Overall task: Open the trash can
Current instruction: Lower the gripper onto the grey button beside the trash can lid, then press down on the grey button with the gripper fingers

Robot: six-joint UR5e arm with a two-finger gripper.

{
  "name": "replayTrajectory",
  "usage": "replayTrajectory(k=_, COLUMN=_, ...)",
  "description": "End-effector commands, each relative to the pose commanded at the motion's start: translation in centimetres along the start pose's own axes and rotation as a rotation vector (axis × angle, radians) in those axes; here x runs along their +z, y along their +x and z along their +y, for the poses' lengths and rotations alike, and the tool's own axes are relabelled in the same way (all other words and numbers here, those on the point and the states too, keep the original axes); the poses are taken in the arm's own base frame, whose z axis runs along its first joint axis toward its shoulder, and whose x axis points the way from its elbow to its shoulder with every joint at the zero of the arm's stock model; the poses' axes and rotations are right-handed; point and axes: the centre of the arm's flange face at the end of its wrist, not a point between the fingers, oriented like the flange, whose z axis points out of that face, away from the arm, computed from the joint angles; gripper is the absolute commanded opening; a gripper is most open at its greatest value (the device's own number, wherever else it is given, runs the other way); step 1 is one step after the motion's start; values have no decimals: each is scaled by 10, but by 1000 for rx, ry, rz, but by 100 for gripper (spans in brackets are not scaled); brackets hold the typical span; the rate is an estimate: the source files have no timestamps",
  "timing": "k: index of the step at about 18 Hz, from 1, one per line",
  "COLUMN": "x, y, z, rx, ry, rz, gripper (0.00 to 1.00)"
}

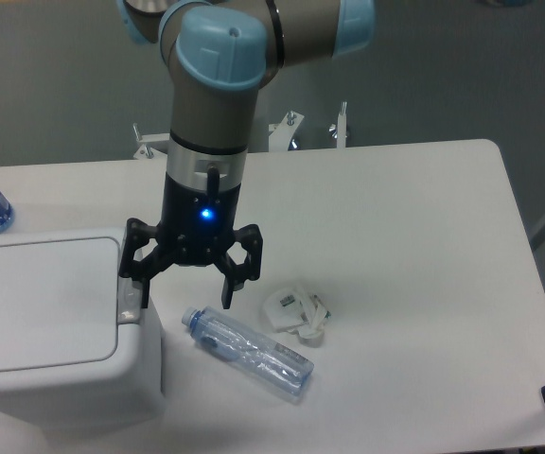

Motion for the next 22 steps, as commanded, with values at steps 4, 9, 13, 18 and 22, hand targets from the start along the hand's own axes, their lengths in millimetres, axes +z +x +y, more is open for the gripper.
replayTrajectory(k=4, x=6, y=-1, z=0, rx=0, ry=-9, rz=1, gripper=100)
replayTrajectory(k=9, x=10, y=-2, z=1, rx=-2, ry=-15, rz=2, gripper=100)
replayTrajectory(k=13, x=11, y=-2, z=0, rx=-2, ry=-15, rz=2, gripper=100)
replayTrajectory(k=18, x=12, y=-3, z=0, rx=-2, ry=-16, rz=2, gripper=100)
replayTrajectory(k=22, x=13, y=-3, z=0, rx=-1, ry=-18, rz=0, gripper=100)
